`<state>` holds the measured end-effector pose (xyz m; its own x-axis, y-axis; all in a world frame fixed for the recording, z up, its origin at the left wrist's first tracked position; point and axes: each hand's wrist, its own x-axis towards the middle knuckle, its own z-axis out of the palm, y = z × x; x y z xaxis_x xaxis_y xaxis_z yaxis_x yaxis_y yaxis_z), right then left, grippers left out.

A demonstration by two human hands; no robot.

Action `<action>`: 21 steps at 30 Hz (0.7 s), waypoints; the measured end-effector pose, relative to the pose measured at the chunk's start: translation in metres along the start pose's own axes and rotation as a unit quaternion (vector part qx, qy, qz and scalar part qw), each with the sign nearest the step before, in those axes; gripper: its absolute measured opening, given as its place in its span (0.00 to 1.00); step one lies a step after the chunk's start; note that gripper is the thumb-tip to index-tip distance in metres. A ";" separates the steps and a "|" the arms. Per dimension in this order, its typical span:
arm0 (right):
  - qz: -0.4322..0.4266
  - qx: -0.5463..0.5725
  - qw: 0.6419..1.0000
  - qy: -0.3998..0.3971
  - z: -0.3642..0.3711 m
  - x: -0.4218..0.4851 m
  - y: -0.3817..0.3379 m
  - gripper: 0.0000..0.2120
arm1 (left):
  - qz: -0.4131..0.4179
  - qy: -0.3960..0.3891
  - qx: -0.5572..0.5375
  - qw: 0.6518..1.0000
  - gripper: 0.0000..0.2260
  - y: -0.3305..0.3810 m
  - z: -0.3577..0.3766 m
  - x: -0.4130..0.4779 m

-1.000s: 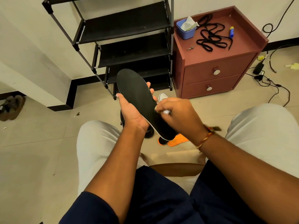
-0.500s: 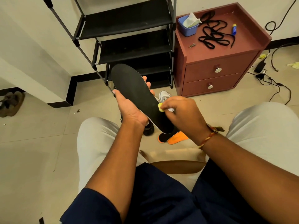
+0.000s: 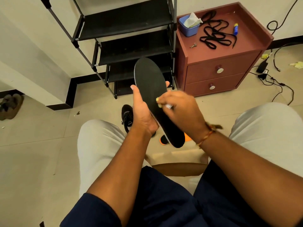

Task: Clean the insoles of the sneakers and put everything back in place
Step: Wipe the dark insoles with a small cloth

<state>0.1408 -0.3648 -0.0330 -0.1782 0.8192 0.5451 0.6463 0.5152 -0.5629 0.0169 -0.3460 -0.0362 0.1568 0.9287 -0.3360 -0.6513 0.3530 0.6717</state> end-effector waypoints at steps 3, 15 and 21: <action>0.008 -0.004 1.000 0.010 0.002 0.002 -0.007 0.07 | -0.022 -0.001 0.011 1.000 0.41 -0.004 0.005 -0.005; 0.025 -0.020 0.999 0.013 -0.007 0.009 0.012 0.08 | -0.063 0.014 0.061 0.996 0.33 -0.006 0.012 -0.013; -0.008 -0.011 0.999 -0.039 0.000 0.000 -0.004 0.08 | -0.075 0.026 0.087 0.993 0.35 -0.005 0.011 -0.014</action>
<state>0.1381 -0.3671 -0.0306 -0.2450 0.8283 0.5038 0.6591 0.5234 -0.5400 0.0260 -0.3595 -0.0275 0.2004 0.8583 -0.4724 -0.4838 0.5060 0.7141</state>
